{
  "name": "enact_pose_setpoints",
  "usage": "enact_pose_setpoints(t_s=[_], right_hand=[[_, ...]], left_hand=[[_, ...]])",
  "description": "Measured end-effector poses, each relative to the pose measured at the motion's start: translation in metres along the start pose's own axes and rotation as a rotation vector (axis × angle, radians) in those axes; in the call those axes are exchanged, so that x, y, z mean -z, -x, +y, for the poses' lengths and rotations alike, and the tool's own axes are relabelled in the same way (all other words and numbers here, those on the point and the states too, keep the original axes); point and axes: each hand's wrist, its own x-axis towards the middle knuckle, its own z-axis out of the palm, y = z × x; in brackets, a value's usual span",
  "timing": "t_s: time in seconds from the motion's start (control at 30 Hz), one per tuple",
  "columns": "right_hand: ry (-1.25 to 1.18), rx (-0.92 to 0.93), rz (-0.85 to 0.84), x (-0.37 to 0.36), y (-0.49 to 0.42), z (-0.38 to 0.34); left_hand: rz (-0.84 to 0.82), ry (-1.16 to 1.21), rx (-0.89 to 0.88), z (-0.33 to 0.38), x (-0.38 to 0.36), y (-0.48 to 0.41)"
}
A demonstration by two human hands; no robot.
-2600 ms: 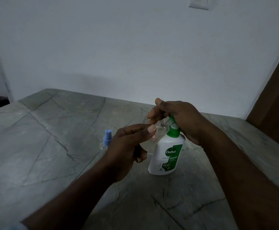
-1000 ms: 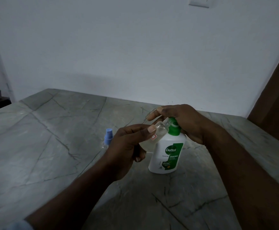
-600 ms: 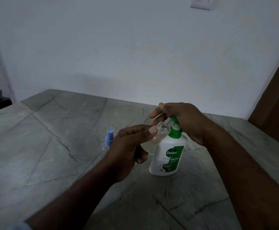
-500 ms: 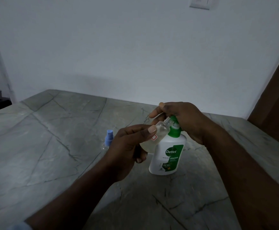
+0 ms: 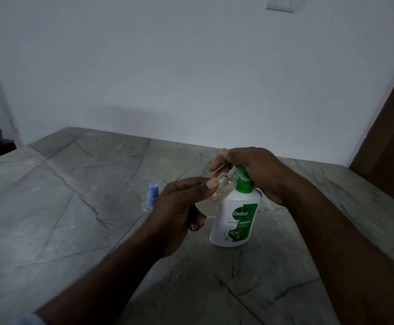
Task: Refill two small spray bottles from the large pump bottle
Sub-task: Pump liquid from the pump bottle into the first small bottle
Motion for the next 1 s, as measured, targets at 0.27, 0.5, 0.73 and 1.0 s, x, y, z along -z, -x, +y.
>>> enact_pose_setpoints(t_s=[0.27, 0.5, 0.73, 1.0], right_hand=[[0.002, 0.032, -0.005, 0.0031, 0.0022, -0.0035], [-0.034, -0.018, -0.056, 0.0019, 0.0006, 0.0029], [0.010, -0.008, -0.039, 0.0002, 0.0014, 0.0014], [-0.002, 0.044, -0.010, 0.0043, 0.0013, -0.0029]], left_hand=[[-0.003, 0.009, -0.008, 0.0008, -0.0008, -0.0012], [0.017, -0.013, 0.005, -0.0007, -0.0001, -0.0003], [0.016, -0.002, 0.003, -0.0001, -0.0002, 0.0006], [-0.008, 0.018, -0.004, 0.0018, -0.0021, -0.0010]])
